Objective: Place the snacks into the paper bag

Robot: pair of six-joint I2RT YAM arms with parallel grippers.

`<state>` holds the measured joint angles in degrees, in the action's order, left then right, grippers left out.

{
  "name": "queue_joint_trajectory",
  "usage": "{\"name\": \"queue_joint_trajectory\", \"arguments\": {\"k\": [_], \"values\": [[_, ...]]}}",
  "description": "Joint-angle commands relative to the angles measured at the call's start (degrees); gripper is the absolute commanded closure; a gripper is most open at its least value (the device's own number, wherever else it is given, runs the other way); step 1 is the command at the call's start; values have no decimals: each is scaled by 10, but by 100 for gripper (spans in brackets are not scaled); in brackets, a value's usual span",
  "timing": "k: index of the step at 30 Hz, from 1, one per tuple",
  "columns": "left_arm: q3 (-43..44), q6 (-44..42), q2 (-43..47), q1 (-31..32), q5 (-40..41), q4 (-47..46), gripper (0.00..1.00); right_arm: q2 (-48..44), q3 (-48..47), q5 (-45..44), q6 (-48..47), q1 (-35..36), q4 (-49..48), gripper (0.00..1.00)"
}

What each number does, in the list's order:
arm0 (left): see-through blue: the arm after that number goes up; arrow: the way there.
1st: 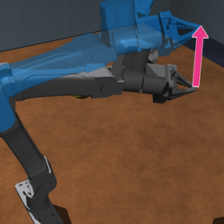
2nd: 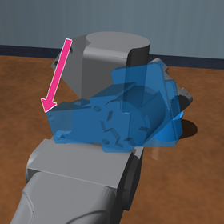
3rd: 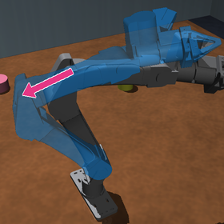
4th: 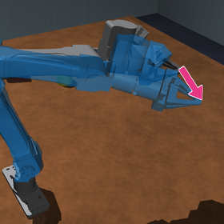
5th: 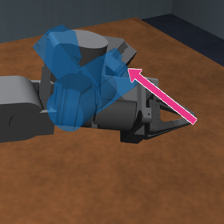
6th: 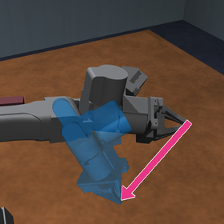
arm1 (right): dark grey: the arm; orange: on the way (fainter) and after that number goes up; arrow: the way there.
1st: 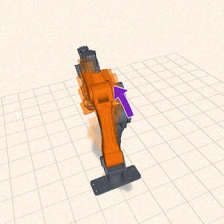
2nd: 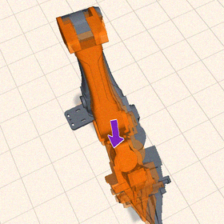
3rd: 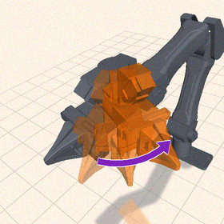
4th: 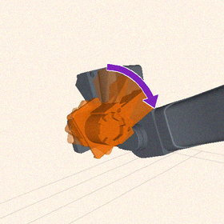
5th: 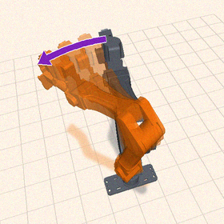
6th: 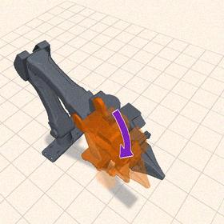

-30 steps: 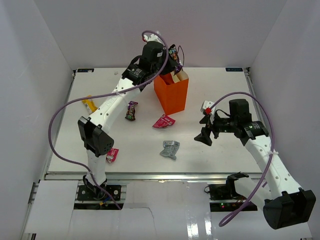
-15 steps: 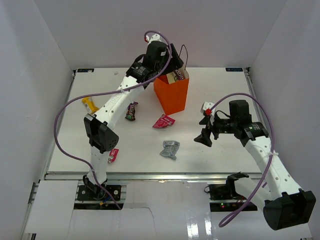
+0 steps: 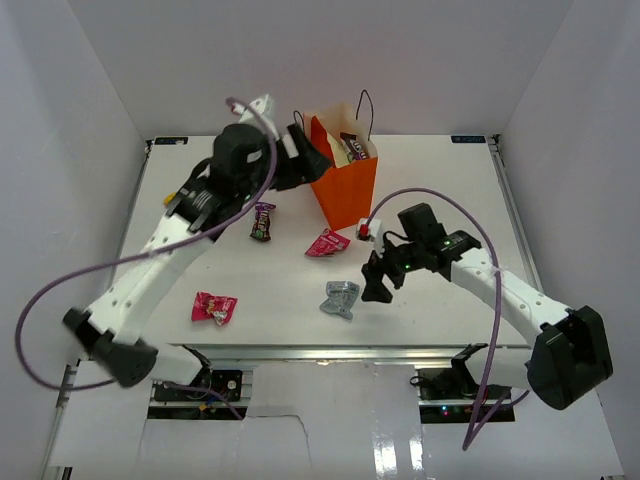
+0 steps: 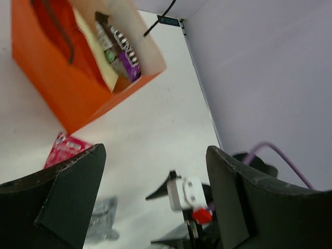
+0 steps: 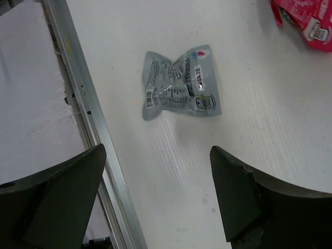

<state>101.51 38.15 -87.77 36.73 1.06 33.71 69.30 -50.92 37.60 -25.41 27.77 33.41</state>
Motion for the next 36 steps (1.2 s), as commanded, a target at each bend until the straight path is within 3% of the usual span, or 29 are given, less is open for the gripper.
{"name": "queue_joint_trajectory", "arguments": {"k": [1, 2, 3, 7, 10, 17, 24, 31, 36], "values": [[-164, -4, 183, 1, 46, -8, 11, 29, -15, -121, 70, 78, -60, 14], [-243, 14, 254, 1, 69, 6, 11, 59, -19, -172, 105, 111, -65, 14], [-243, 29, 288, 1, 69, 20, 10, 59, -26, -191, 127, 123, -67, 15], [-418, 105, 425, 1, 118, 82, 10, 140, -64, -227, 225, 156, -66, 14], [-494, 160, 504, 1, 125, 108, 10, 163, -60, -254, 298, 180, -85, 11], [-562, 225, 562, 1, 120, 136, 10, 239, -83, -242, 354, 203, -91, 11], [-583, 243, 576, 1, 121, 143, 10, 290, -99, -314, 358, 222, -91, 15], [-594, 245, 580, 1, 120, 144, 10, 291, -89, -351, 335, 222, -102, 40], [-603, 242, 581, 1, 118, 142, 9, 269, -77, -385, 309, 222, -113, 66]]}}
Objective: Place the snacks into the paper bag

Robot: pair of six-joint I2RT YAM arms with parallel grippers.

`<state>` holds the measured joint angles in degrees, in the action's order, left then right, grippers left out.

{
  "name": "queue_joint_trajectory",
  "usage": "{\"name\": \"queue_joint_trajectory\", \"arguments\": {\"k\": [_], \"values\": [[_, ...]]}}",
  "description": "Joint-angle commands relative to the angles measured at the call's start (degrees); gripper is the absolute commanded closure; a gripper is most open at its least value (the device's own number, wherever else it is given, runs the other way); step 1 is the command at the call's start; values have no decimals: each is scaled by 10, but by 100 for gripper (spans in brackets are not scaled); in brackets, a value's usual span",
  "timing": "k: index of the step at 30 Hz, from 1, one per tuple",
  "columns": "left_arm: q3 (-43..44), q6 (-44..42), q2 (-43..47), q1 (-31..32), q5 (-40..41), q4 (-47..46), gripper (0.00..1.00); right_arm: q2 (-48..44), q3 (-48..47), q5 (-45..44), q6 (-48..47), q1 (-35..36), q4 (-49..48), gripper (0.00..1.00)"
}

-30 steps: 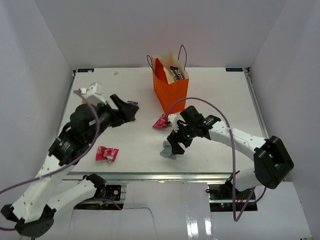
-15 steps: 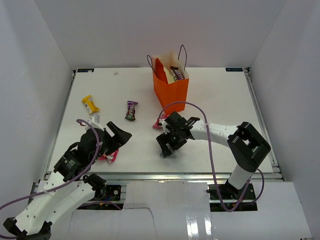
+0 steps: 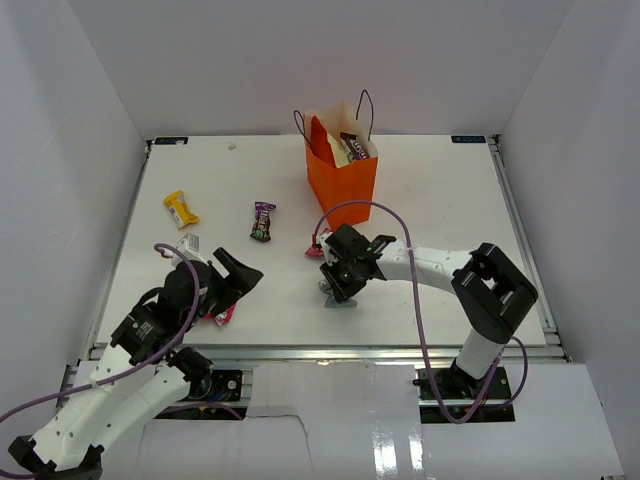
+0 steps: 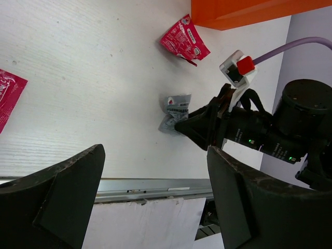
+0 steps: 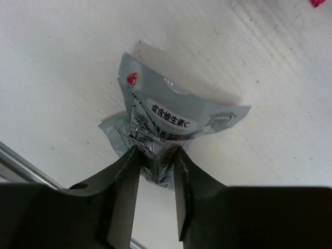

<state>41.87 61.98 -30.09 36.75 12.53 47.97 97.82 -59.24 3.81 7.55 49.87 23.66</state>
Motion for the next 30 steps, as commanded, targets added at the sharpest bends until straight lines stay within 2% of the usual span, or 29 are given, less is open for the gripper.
{"name": "queue_joint_trajectory", "arguments": {"k": [1, 4, 7, 9, 12, 13, 14, 16, 18, 21, 22, 23, 24, 26, 30], "values": [[-13, 3, 7, 1, 2, 0, 9, -22, 9, -56, -31, 0, -21, 69], [-32, 5, 24, 1, -1, 1, 9, -46, 25, -68, -56, 0, -32, 84], [-47, 15, 43, 1, -7, 1, 9, -79, 34, -65, -83, -3, -36, 90], [-57, 20, 51, 1, -12, 1, 9, -108, 26, -18, -146, -15, -32, 92], [-66, 22, 63, 1, -17, 4, 9, -155, -23, 93, -295, -24, 10, 92], [-68, 21, 64, 1, -18, 4, 9, -158, -49, 149, -338, -26, 42, 92], [-71, 21, 64, 1, -20, 5, 9, -158, -99, 183, -420, -35, 105, 92], [-72, 21, 65, 1, -23, 5, 9, -163, -139, 232, -482, -41, 143, 92], [-72, 21, 64, 1, -24, 5, 9, -180, -170, 243, -560, -43, 154, 92], [-71, 19, 64, 1, -23, 5, 9, -170, -290, 231, -547, -54, 154, 92], [-71, 19, 66, 1, -21, 7, 9, -141, -381, 219, -527, -61, 153, 92], [-71, 22, 67, 1, -19, 8, 9, -121, -428, 217, -503, -73, 152, 92], [-73, 24, 70, 1, -17, 12, 9, -86, -510, 214, -446, -104, 141, 92], [-79, 31, 77, 1, -18, 13, 9, -55, -566, 205, -366, -153, 121, 92], [-84, 39, 86, 1, -18, 14, 9, 4, -623, 168, -309, -199, 76, 92]]}}
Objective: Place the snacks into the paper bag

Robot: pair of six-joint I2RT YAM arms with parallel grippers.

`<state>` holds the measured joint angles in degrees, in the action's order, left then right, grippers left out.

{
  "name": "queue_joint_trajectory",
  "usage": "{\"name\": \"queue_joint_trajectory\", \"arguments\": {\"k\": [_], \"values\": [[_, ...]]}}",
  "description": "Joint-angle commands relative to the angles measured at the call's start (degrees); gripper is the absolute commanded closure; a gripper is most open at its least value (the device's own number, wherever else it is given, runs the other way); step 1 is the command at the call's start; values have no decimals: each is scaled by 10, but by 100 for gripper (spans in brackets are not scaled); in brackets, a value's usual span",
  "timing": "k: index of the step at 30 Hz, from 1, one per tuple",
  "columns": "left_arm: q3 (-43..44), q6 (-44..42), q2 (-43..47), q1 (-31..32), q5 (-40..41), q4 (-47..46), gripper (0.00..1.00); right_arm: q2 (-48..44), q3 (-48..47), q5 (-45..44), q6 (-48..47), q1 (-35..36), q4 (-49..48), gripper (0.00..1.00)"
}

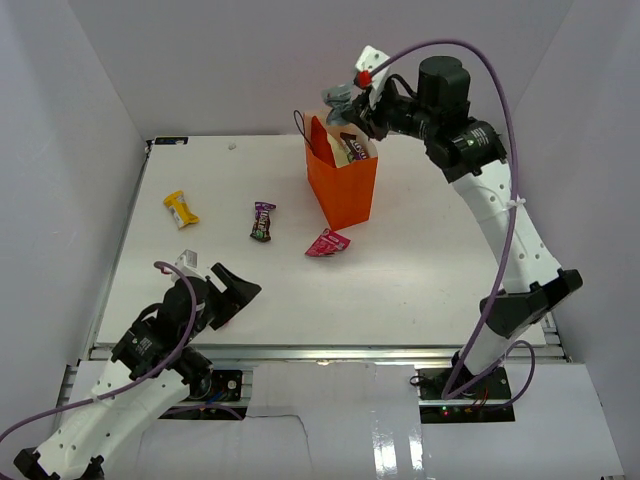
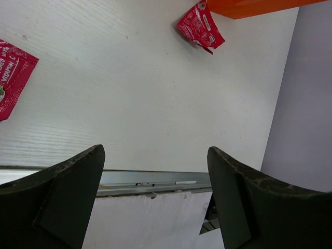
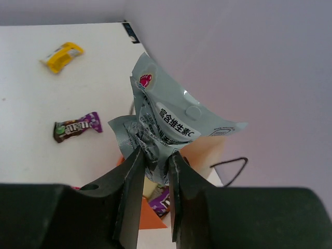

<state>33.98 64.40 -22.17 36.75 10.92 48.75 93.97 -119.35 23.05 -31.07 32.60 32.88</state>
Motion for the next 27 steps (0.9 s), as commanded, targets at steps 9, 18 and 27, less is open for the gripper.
{"name": "queue_joint_trajectory", "arguments": {"k": [9, 18, 27], "values": [[1, 19, 8, 1, -2, 16, 9, 135, -60, -61, 104, -51, -102, 91], [12, 21, 8, 1, 5, 19, 9, 213, -89, -170, 109, -51, -180, 81], [30, 14, -18, 1, 9, 16, 9, 230, -77, -174, 109, -51, -193, 48]]}}
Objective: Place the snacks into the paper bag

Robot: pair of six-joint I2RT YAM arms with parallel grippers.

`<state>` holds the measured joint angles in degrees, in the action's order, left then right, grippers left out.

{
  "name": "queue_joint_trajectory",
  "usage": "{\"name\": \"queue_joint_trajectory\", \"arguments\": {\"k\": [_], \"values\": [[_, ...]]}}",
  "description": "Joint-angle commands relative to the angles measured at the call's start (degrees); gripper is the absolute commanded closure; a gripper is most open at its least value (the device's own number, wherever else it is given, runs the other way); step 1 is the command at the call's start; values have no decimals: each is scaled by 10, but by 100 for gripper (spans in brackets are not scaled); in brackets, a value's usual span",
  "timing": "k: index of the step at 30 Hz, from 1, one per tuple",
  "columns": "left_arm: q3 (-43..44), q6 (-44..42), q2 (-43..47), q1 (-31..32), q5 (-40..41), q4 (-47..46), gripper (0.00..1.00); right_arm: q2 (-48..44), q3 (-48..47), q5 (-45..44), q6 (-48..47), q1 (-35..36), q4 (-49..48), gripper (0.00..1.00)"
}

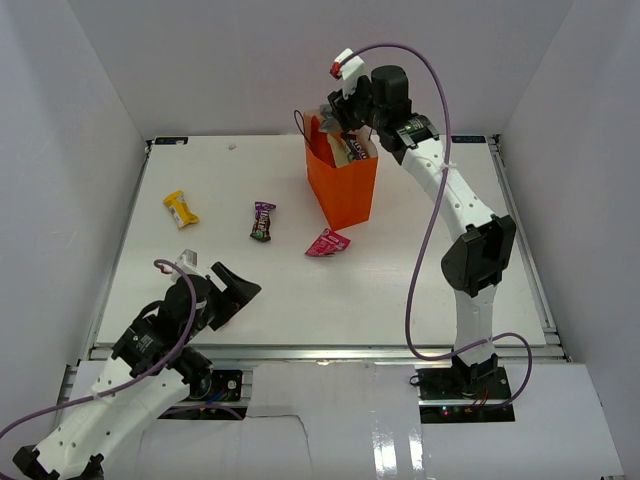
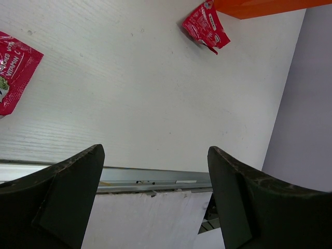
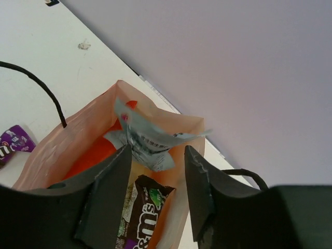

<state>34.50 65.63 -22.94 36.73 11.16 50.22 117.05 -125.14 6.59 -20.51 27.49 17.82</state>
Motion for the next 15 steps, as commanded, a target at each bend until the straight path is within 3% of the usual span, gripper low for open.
{"name": "queue_joint_trajectory", "arguments": {"k": [1, 9, 12, 13, 15], "values": [[28, -1, -12, 1, 8, 0, 8, -3, -21, -8, 5, 0, -42, 46], [75, -22, -64, 1, 30, -16, 7, -49, -6, 27, 15, 0, -39, 45], [107, -32, -118, 1, 54, -21, 6, -97, 0, 132, 9, -8, 11, 44], [119, -40, -138, 1, 58, -24, 5, -136, 10, 215, 0, -13, 22, 43], [164, -67, -213, 0, 69, -33, 3, -202, 69, 285, -6, -21, 48, 43]]}}
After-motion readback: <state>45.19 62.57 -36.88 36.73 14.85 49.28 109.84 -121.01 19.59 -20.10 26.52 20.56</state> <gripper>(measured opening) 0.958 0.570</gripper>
